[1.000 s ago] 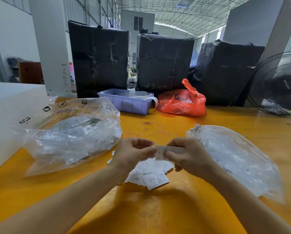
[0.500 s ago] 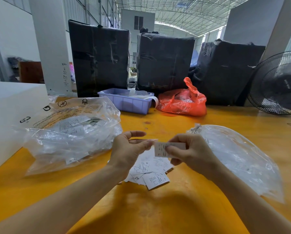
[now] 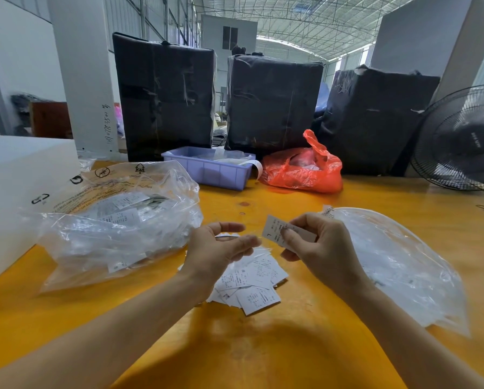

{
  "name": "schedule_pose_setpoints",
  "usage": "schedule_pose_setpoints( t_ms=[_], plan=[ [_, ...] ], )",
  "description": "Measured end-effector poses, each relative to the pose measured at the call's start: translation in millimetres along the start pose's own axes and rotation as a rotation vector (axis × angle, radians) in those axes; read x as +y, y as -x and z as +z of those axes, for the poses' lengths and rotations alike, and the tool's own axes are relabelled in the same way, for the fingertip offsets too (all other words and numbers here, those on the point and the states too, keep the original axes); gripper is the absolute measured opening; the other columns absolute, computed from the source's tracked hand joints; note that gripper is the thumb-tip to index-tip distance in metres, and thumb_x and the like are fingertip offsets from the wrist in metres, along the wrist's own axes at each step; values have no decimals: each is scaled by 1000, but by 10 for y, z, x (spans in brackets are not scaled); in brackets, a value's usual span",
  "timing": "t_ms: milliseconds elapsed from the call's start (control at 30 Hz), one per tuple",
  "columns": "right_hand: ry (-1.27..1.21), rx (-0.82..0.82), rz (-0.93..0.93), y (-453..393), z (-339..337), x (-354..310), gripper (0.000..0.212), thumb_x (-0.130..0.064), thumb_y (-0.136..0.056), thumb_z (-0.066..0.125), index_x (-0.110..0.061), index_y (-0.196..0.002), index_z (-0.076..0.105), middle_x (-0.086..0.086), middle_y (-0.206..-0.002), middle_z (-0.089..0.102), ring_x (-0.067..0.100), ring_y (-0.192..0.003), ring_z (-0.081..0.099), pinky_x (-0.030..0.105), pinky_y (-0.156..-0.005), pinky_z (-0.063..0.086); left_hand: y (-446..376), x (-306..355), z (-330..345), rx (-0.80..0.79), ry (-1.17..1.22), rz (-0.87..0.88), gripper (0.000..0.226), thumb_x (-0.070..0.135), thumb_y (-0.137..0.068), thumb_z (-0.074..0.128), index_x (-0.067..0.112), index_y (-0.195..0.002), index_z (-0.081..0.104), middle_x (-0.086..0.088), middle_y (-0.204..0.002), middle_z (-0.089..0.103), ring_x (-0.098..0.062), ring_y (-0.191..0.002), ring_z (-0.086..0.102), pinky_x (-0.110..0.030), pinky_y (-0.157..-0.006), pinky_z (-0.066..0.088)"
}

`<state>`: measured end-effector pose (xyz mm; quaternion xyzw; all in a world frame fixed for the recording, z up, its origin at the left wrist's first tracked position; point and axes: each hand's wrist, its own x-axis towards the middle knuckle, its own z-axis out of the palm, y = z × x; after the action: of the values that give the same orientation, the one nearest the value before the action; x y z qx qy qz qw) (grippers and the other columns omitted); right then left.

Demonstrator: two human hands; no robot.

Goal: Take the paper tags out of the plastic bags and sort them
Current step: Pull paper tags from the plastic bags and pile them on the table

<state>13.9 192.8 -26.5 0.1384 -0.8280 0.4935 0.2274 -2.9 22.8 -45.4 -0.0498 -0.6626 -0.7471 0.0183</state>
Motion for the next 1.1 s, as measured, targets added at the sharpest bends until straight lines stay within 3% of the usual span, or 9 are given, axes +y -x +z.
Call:
schedule_pose_setpoints(
  t_ms=[167, 300, 467, 567, 667, 767, 1100],
  plan=[
    [-12, 30, 16, -13, 0, 26, 7, -8, -85, 67, -11, -80, 64, 7, -82, 67, 14, -57, 69, 22, -51, 56, -13, -4, -12, -5, 45, -21, 45, 14, -64, 79, 7, -104, 58, -13, -82, 74, -14, -67, 66, -23, -64, 50],
    [-37, 23, 32, -14, 6, 29, 6, -9, -85, 67, -11, -81, 64, 6, -82, 67, 14, -58, 69, 19, -51, 54, -25, -12, -14, -26, 78, -43, 41, 9, -69, 77, 5, -106, 58, -14, -82, 74, -15, -68, 66, -21, -62, 51],
    [-99, -20, 78, -10, -1, 25, 6, -7, -85, 66, -11, -81, 64, 7, -77, 68, 18, -55, 69, 23, -51, 56, -12, 4, -2, -24, 85, -40, 57, 18, -51, 79, 5, -103, 59, -19, -85, 73, -18, -68, 66, -22, -63, 50],
    [-143, -84, 130, -20, -7, 26, 4, -6, -85, 66, -8, -82, 65, 10, -73, 68, 19, -54, 68, 26, -51, 56, -22, -4, -4, -19, 96, -45, 54, 17, -53, 79, 5, -102, 59, -21, -86, 72, -19, -69, 66, -23, -65, 52],
    [-230, -141, 218, -22, -16, 32, 2, -4, -85, 65, -4, -84, 65, 12, -71, 69, 20, -54, 68, 26, -50, 55, -33, -15, -7, -20, 89, -49, 44, 12, -60, 78, 6, -100, 60, -18, -82, 73, -17, -67, 68, -21, -63, 54],
    [-241, -157, 256, -24, -24, 39, 4, -3, -85, 65, -2, -82, 64, 15, -71, 69, 21, -54, 67, 27, -51, 56, -32, -14, -3, -22, 98, -41, 48, 15, -54, 78, 6, -98, 60, -13, -75, 73, -15, -64, 67, -19, -58, 51],
    [-304, -185, 341, -39, -47, 6, 8, -4, -84, 66, 4, -87, 63, 20, -78, 68, 22, -54, 68, 25, -48, 53, -10, -26, 20, -33, 18, 7, 51, 22, -51, 78, 10, -96, 60, -9, -77, 74, -14, -68, 70, -25, -72, 55]
  ],
)
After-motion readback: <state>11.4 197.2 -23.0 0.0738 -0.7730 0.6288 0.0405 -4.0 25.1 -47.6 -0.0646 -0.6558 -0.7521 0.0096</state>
